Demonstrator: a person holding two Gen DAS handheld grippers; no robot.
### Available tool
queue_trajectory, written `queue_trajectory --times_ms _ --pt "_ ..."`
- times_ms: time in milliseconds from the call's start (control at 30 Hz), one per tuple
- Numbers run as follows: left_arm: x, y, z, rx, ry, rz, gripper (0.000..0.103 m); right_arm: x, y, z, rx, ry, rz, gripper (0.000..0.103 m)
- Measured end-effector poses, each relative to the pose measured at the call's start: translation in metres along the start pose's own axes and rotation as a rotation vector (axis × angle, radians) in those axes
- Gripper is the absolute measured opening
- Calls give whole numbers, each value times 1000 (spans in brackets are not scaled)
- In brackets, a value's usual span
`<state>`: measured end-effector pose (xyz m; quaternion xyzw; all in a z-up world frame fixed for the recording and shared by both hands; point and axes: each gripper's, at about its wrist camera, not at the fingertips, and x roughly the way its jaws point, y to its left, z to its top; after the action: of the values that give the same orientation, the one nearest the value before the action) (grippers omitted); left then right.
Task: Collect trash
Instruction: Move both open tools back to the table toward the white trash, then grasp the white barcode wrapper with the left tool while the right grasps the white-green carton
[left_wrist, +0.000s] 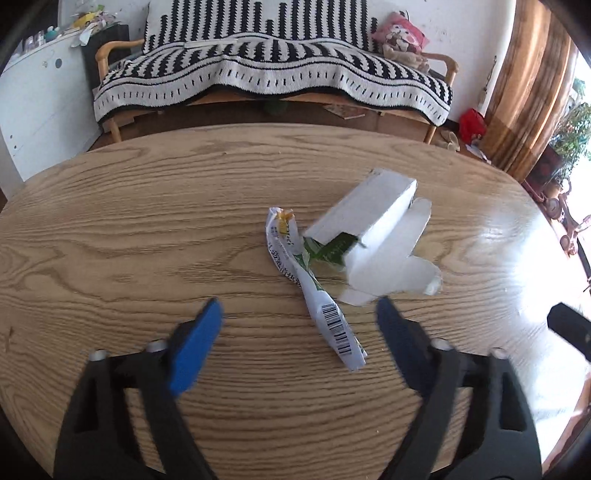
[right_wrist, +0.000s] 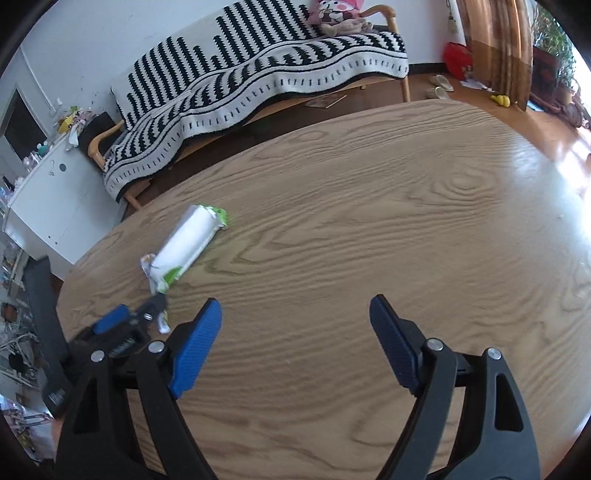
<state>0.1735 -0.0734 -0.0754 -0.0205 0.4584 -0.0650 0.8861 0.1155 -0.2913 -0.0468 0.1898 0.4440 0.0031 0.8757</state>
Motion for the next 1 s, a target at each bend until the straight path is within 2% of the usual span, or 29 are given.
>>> queue_trajectory --times_ms 67,133,200,367,600,733,800,833,1000 --pt "3 1 0 23 -6 10 55 9 6 7 9 5 22 80" --pt "2 0 0 38 -2 13 30 16 11 11 22 16 53 80" --pt "0 1 0 27 10 -10 17 27 23 16 36 32 90 80" --pt "-12 10 -2 14 -5 -3 14 62 50 29 87 100 173 80" --pt "-32 23 -5 21 -30 0 14 111 76 50 185 187 214 82" --pt "-34 36 -4 -33 -30 4 14 128 106 62 130 198 161 83" --pt "-33 40 -4 -40 -24 8 14 132 118 64 73 188 111 70" --pt "-32 42 -4 -41 -21 9 14 134 122 62 53 193 97 50" --pt "-35 44 -3 -34 -27 13 14 121 117 55 20 165 118 39"
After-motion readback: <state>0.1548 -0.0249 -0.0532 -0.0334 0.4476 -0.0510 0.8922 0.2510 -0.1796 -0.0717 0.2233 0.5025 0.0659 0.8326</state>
